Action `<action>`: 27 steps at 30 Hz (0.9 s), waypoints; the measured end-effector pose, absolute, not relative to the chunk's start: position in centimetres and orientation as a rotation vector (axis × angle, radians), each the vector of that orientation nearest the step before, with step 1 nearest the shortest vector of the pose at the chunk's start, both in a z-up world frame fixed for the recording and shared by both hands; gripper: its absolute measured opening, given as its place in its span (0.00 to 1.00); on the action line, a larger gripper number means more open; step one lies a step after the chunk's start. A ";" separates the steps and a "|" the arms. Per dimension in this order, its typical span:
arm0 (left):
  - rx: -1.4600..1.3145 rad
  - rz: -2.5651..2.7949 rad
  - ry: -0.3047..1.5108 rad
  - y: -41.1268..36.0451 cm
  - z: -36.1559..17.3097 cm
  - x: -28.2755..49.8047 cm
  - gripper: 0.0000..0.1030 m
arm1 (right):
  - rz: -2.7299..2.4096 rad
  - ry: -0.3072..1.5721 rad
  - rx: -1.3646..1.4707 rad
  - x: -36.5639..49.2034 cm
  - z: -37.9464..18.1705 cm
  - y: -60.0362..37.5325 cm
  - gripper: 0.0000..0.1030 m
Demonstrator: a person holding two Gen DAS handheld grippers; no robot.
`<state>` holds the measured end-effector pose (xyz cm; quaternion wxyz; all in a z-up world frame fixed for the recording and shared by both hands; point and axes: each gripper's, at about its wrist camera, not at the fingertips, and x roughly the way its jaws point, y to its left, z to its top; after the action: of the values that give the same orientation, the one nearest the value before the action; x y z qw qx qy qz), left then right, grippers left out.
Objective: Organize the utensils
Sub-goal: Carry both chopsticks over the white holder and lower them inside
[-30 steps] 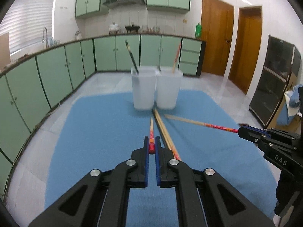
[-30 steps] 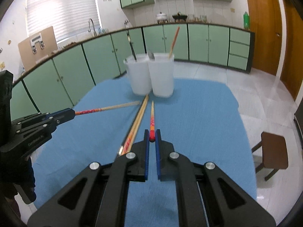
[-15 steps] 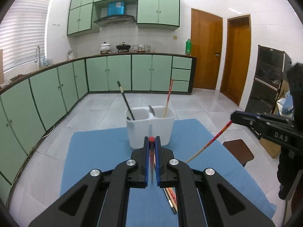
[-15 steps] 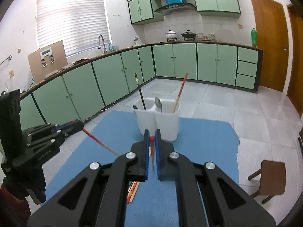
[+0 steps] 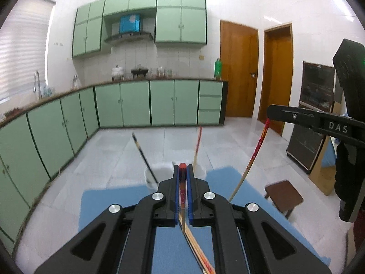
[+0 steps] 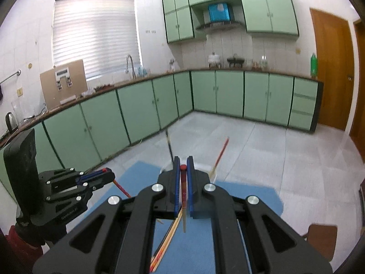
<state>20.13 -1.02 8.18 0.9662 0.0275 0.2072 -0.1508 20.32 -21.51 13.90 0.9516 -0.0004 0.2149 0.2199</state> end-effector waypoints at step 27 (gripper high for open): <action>0.047 -0.253 0.476 -2.2 5.4 33.7 0.06 | 0.357 0.500 0.015 34.2 7.8 -19.9 0.06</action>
<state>33.75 -2.19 5.37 0.9635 0.0232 0.2353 -0.1252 34.16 -19.85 7.80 0.9531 0.0075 0.2461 0.1759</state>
